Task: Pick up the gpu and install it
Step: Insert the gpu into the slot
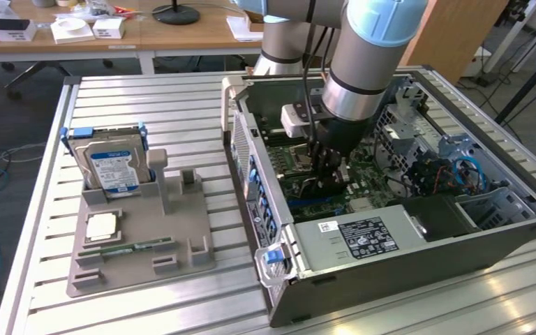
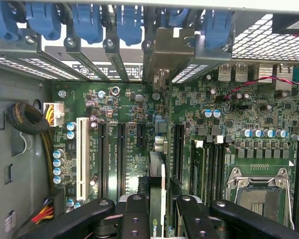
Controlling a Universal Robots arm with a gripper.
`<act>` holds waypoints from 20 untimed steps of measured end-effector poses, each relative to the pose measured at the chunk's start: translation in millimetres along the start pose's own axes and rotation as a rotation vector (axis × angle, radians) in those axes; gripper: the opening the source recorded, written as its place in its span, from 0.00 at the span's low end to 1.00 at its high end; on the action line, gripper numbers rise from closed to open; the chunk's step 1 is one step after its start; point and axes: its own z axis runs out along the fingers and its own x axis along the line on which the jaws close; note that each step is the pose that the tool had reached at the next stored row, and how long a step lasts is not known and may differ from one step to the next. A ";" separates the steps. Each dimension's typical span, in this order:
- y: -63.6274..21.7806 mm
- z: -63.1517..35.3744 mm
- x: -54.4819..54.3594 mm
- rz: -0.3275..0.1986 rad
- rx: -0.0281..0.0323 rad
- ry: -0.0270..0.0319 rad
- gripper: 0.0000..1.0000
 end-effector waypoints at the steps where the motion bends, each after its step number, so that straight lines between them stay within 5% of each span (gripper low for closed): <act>1: 0.0 0.0 0.0 0.000 0.0000 -0.0001 0.26; 20: 0.0 1.5 0.0 0.000 0.0001 -0.0003 0.27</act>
